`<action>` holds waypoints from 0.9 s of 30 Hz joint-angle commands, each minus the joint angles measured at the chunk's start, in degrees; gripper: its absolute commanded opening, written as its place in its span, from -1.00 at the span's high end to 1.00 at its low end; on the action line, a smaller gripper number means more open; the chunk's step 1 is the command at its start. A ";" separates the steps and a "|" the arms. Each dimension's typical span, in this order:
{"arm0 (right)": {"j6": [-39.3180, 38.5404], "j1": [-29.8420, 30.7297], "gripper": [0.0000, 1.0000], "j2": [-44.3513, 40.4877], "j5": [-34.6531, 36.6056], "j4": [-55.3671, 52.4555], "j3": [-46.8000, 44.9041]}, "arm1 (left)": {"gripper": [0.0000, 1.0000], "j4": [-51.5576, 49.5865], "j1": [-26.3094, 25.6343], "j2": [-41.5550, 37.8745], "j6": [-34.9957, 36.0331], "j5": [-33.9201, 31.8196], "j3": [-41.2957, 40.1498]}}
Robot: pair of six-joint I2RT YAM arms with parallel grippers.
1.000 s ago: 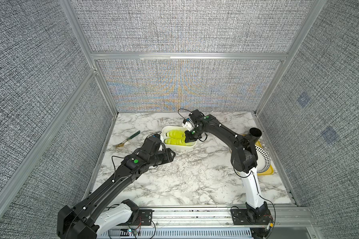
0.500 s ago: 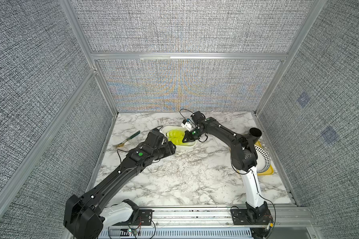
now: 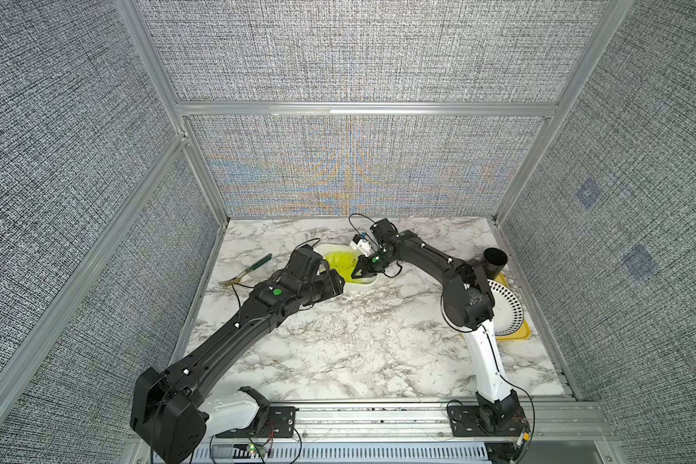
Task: Put the shuttlecocks into the storage box
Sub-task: Place the shuttlecock in the storage box.
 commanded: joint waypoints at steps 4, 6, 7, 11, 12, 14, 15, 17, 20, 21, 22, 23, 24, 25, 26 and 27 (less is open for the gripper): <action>0.13 0.01 1.00 0.06 -1.04 1.79 -0.12 | -0.38 -0.09 -0.15 -0.40 0.34 1.03 -0.73; 0.40 0.02 0.94 -0.25 -0.48 1.97 -0.20 | -0.38 -0.01 -0.24 -0.68 0.11 1.01 -0.97; 0.53 0.00 0.85 -0.29 -0.41 2.02 -0.20 | -0.38 0.06 -0.32 -0.83 0.04 1.09 -1.13; 1.19 0.07 0.54 -0.66 0.16 2.20 -0.26 | -0.38 -0.18 -0.41 -1.28 0.02 1.18 -1.61; 1.35 0.01 0.49 -0.90 0.34 2.23 -0.36 | -0.38 -0.23 -0.42 -1.45 0.02 1.21 -1.71; 1.81 0.07 0.41 -1.62 0.89 2.68 -0.99 | -0.38 -0.42 -0.42 -1.86 0.02 1.19 -1.88; 1.96 0.01 0.38 -2.07 1.23 2.84 -1.39 | -0.38 -0.48 -0.42 -1.96 0.10 1.18 -1.89; 2.46 0.01 0.32 -3.14 2.25 3.03 -2.09 | -0.38 -0.68 -0.46 -2.26 0.11 1.29 -1.98; 3.16 0.02 0.26 -4.99 3.52 3.34 -3.73 | -0.38 -0.95 -0.50 -3.00 0.11 1.27 -2.24; 3.33 0.01 0.25 -5.62 3.94 3.53 -4.37 | -0.38 -1.06 -0.49 -3.17 0.11 1.19 -2.33; 3.58 0.02 0.24 -6.20 4.35 3.60 -4.95 | -0.38 -1.13 -0.50 -3.44 0.11 1.23 -2.42; 3.67 0.01 0.23 -6.77 4.74 3.57 -5.40 | -0.38 -1.16 -0.50 -3.62 0.11 1.27 -2.55; 3.79 0.01 0.23 -7.28 5.01 3.56 -5.88 | -0.38 -1.19 -0.50 -3.74 0.12 1.27 -2.62; 3.98 0.01 0.22 -7.84 5.33 3.41 -6.26 | -0.38 -1.24 -0.50 -4.00 0.05 1.35 -2.81; 4.05 0.02 0.22 -8.17 5.63 3.18 -6.66 | -0.38 -1.23 -0.50 -4.16 0.02 1.36 -2.86; 4.04 0.04 0.22 -8.58 5.94 2.89 -6.88 | -0.38 -1.30 -0.47 -4.39 0.02 1.36 -2.95</action>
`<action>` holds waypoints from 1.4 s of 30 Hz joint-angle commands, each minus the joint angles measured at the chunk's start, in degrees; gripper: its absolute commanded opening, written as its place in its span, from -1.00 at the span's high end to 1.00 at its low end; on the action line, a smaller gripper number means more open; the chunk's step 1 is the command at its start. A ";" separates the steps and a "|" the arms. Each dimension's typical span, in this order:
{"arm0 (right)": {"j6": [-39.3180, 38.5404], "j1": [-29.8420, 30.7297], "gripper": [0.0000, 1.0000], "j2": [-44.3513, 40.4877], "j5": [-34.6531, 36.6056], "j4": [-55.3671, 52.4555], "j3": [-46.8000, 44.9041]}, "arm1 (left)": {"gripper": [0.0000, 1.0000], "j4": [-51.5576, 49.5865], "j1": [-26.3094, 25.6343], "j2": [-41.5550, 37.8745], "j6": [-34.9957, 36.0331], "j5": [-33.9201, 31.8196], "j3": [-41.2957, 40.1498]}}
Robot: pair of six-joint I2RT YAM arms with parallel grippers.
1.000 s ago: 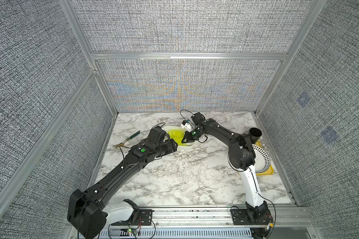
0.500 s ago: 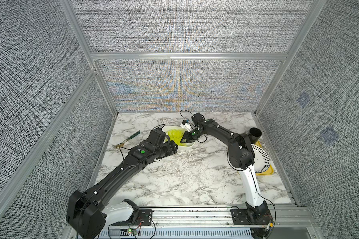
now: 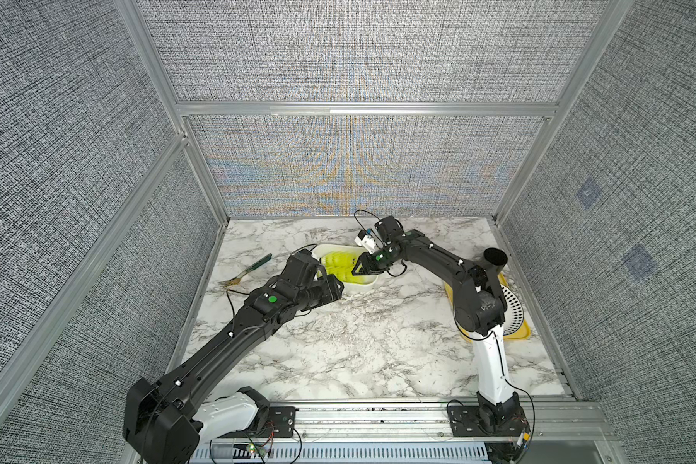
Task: Put the shuttlecocks into the storage box
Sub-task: Place the shuttlecock in the storage box, then reset both arms
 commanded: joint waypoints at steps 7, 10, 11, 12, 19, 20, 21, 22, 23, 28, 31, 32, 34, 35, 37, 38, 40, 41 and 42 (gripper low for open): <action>1.06 0.05 0.21 -3.72 3.17 -0.96 -1.57 | -0.39 -1.84 0.07 -1.85 0.20 0.16 -0.59; 1.26 0.01 0.21 -4.76 3.89 -1.30 -1.77 | -0.38 -2.05 0.07 -2.38 0.22 -0.02 -0.76; 1.34 0.01 0.21 -5.03 4.08 -1.41 -1.83 | -0.39 -2.12 0.06 -2.51 0.20 -0.02 -0.76; 1.43 0.01 0.21 -5.28 4.33 -1.50 -1.98 | -0.39 -2.24 0.08 -2.63 0.20 -0.07 -0.84; 2.11 0.01 0.20 -7.68 6.39 -1.29 -3.46 | -0.39 -3.04 0.07 -3.59 0.28 -0.37 -0.75; 2.39 0.01 0.20 -8.35 6.86 -1.08 -3.79 | -0.39 -3.25 0.11 -3.78 0.31 -0.46 -0.77; 2.55 0.01 0.21 -8.92 7.41 -0.85 -4.08 | -0.39 -3.46 0.02 -4.02 0.37 -0.59 -0.69; 2.86 0.01 0.20 -9.74 7.87 -0.56 -4.48 | -0.39 -3.65 0.08 -4.25 0.61 -0.55 -0.54; 3.13 0.01 0.20 -10.50 8.71 -0.02 -4.96 | -0.40 -3.70 0.03 -4.56 0.93 -0.46 -0.51; 5.58 0.04 0.13 -17.24 14.82 4.46 -9.87 | -0.91 -5.65 0.06 -6.31 1.75 -1.57 0.26; 6.52 0.01 -0.44 -22.21 19.41 7.50 -14.08 | -0.99 -8.15 0.07 -7.40 2.37 -3.24 1.22; 6.69 0.03 -0.68 -23.85 21.02 8.17 -15.33 | -0.99 -9.52 0.08 -7.78 2.52 -4.07 1.75; 6.84 0.07 -0.97 -27.10 23.36 9.70 -18.40 | -0.99 -11.84 0.07 -8.40 3.04 -6.12 2.75; 6.79 0.05 -0.97 -28.83 24.53 10.33 -19.83 | -0.99 -12.76 0.06 -8.89 3.54 -6.96 3.12; 6.85 0.01 -0.97 -32.23 26.07 11.54 -22.71 | -0.99 -14.34 0.08 -9.84 4.36 -8.66 3.62; 6.71 0.02 -0.97 -34.24 26.59 12.43 -24.45 | -0.99 -15.15 0.05 -10.58 4.56 -9.67 3.71; 6.54 0.02 -0.97 -38.02 27.06 13.70 -27.67 | -0.99 -15.48 0.07 -11.96 5.05 -11.46 3.39; 6.53 0.06 -0.97 -40.20 27.06 14.50 -29.62 | -0.99 -15.60 0.07 -12.64 5.37 -12.12 3.13; 6.45 0.02 -0.97 -42.06 27.33 14.82 -31.05 | -0.99 -15.87 0.07 -13.19 5.73 -12.58 3.01</action>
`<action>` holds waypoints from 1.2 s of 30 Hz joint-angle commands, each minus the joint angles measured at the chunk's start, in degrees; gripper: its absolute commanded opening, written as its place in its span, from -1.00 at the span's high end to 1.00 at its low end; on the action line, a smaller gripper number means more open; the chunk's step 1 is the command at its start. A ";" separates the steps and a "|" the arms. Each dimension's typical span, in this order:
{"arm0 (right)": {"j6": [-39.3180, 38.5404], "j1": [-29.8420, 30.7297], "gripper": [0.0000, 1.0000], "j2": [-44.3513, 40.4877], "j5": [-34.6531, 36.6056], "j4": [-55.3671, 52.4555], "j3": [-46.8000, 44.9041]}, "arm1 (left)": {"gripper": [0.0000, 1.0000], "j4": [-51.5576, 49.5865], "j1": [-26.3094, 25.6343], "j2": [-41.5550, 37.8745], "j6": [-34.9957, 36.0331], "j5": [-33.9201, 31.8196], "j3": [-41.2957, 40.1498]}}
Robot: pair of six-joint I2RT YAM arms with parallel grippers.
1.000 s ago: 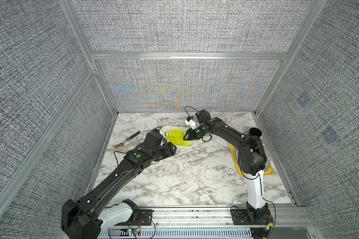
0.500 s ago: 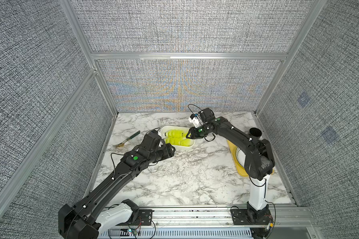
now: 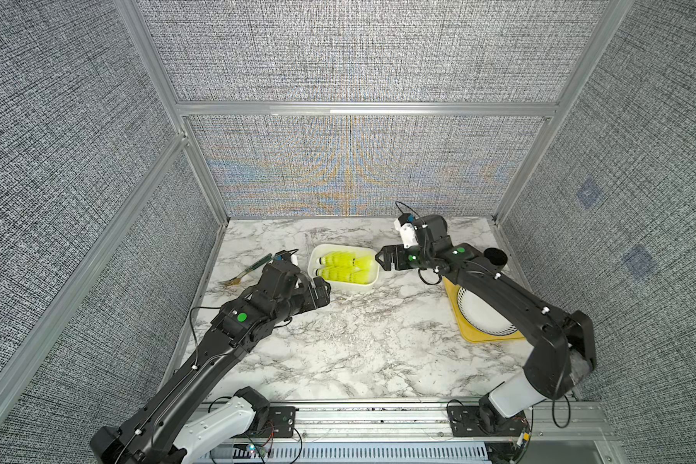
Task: Put the shuttlecocks into the storage box
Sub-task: Reset both arms
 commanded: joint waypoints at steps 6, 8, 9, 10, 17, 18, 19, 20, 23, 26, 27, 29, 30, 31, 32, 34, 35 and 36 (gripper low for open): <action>1.64 0.28 -0.97 -17.04 10.70 3.45 -12.57 | -0.99 -9.20 0.04 -1.93 1.90 -9.31 1.11; 3.65 0.43 -0.97 -21.10 17.87 2.32 -14.97 | -0.99 -11.67 0.08 -1.89 1.12 -12.33 1.63; 4.44 0.43 -0.97 -22.85 22.15 2.14 -16.39 | -0.99 -13.52 0.04 -1.67 -0.35 -15.27 2.06; 4.58 0.43 -0.97 -24.64 26.36 2.23 -17.77 | -0.99 -14.61 0.04 -1.48 -1.42 -18.41 2.15; -2.00 -2.11 -0.97 -35.68 40.64 20.00 -35.49 | -0.99 -0.87 1.10 -6.49 3.67 -33.61 -9.96; -1.79 -3.53 -0.97 -36.33 41.40 22.65 -37.74 | -0.99 2.26 1.56 -7.09 4.22 -35.57 -12.16; -1.08 -5.22 -0.97 -36.48 41.76 24.76 -39.63 | -0.99 5.53 1.94 -7.57 5.54 -37.20 -14.45; -0.71 -6.76 -0.97 -36.34 41.85 26.67 -41.30 | -0.99 8.18 2.32 -7.71 7.04 -38.32 -16.01; -0.20 -11.38 -0.97 -33.87 41.53 33.01 -45.73 | -0.99 17.08 3.55 -7.16 9.91 -42.55 -21.15; -3.84 -13.45 -0.97 -28.26 42.48 38.42 -47.86 | -0.99 24.39 6.61 -5.15 14.29 -42.37 -24.72; -4.67 -14.15 -0.97 -25.60 42.95 38.86 -47.68 | -0.99 25.92 7.65 -3.64 15.75 -42.37 -25.39; -4.45 -16.58 -0.97 -21.20 41.00 39.35 -46.99 | -0.99 28.73 9.50 -0.63 17.75 -42.72 -26.65; -4.34 -17.90 -0.97 -19.44 39.34 40.75 -47.20 | -0.99 31.44 10.61 0.64 18.58 -42.44 -27.91; -4.61 -18.83 -0.97 -18.40 37.82 43.58 -48.13 | -0.99 36.06 11.43 1.57 20.40 -42.02 -29.77; -5.23 -19.38 -0.97 -17.82 37.27 46.84 -49.55 | -0.99 36.66 12.73 1.97 21.48 -40.59 -29.50; -6.76 -19.93 -0.97 -16.73 37.21 55.53 -53.15 | -0.99 40.98 14.84 4.54 23.03 -39.54 -29.29; -6.75 -20.48 -0.97 -15.85 37.23 57.54 -53.84 | -0.99 41.94 16.05 5.92 23.32 -37.95 -28.81; -6.67 -21.10 -0.97 -14.76 36.84 59.05 -54.17 | -0.99 43.01 17.25 7.80 23.82 -36.41 -28.01</action>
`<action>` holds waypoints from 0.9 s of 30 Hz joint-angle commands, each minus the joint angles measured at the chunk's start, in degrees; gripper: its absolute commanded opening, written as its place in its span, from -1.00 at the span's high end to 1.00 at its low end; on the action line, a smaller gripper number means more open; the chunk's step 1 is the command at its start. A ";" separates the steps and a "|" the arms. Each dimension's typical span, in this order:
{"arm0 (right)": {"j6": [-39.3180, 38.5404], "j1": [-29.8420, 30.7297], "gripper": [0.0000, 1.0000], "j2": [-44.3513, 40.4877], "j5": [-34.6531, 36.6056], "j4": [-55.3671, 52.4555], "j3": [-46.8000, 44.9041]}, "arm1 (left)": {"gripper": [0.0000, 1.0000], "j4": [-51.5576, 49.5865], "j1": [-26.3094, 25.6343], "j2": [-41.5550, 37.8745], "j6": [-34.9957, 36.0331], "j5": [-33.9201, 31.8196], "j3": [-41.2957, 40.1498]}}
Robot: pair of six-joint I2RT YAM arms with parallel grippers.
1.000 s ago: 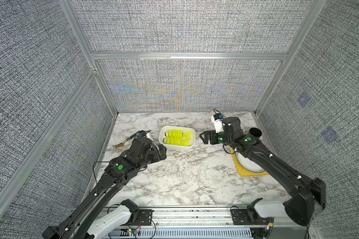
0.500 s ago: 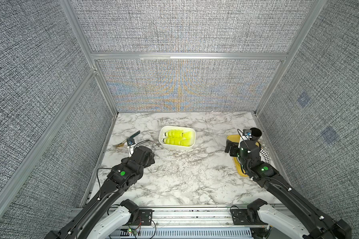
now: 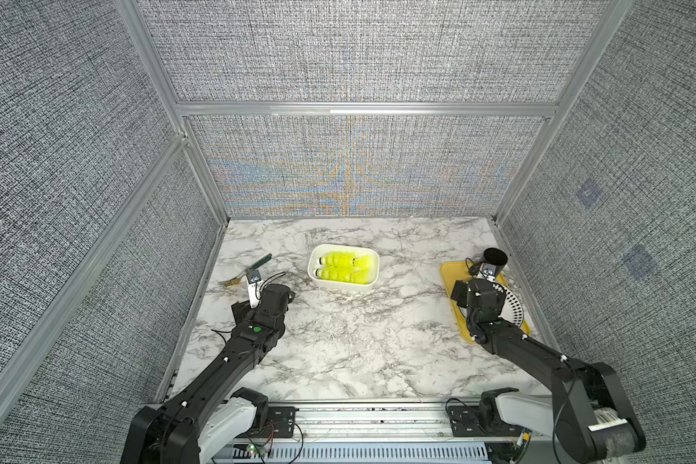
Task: Put the shuttlecocks into the storage box
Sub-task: Reset both arms
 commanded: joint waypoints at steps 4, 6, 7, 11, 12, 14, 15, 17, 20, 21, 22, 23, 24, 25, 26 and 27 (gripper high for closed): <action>-5.79 -2.27 -0.97 5.08 -3.85 20.72 -2.90 | -0.99 9.83 4.48 9.98 11.33 6.47 6.27; -7.65 -3.16 -0.97 7.12 -5.95 24.41 -3.28 | -0.99 12.74 6.44 11.47 12.46 8.43 6.51; -8.40 -3.44 -0.97 8.29 -6.51 25.98 -3.48 | -0.99 14.00 7.42 12.03 12.67 8.88 6.39; -9.47 -5.43 -0.98 11.63 -10.45 31.83 -3.41 | -0.99 22.01 11.88 14.24 13.16 13.15 3.26; -8.83 -6.07 -0.97 12.29 -12.30 33.37 -3.67 | -0.99 23.98 12.68 14.68 13.33 14.43 2.15; -8.49 -6.59 -0.97 13.93 -13.81 36.23 -4.54 | -0.99 28.66 14.08 15.33 13.82 16.47 -0.40; -8.94 -6.75 -0.97 14.40 -14.57 38.23 -5.24 | -0.99 31.28 14.69 15.78 13.97 17.26 -1.94; -9.49 -6.84 -0.97 13.86 -16.44 39.19 -6.30 | -0.99 35.75 15.30 16.38 14.47 17.78 -4.34; -9.95 -7.24 -0.98 14.12 -19.19 45.59 -9.99 | -0.99 39.45 15.72 16.34 15.73 19.36 -5.57; -9.94 -7.76 -0.97 14.56 -20.38 47.40 -10.89 | -0.99 40.31 15.67 16.59 16.60 19.92 -5.66; -9.80 -8.07 -0.97 14.94 -21.12 48.88 -11.42 | -0.99 41.86 15.70 16.89 17.37 20.46 -5.94; -9.93 -8.15 -0.97 15.19 -21.50 49.68 -11.83 | -0.99 44.25 15.71 17.36 18.18 21.14 -6.94; -10.10 -8.16 -0.97 15.39 -21.77 49.79 -11.82 | -0.99 47.69 15.68 18.14 18.80 21.46 -8.22; -10.20 -8.03 -0.97 15.42 -21.65 49.32 -11.53 | -0.99 50.24 15.71 18.90 18.79 21.17 -9.29; -10.24 -7.96 -0.97 15.46 -21.56 49.37 -11.57 | -0.99 52.74 15.70 19.82 18.50 20.98 -10.10; -10.30 -7.98 -0.97 15.50 -21.47 49.30 -11.54 | -0.99 54.78 15.67 20.87 18.56 21.29 -10.58</action>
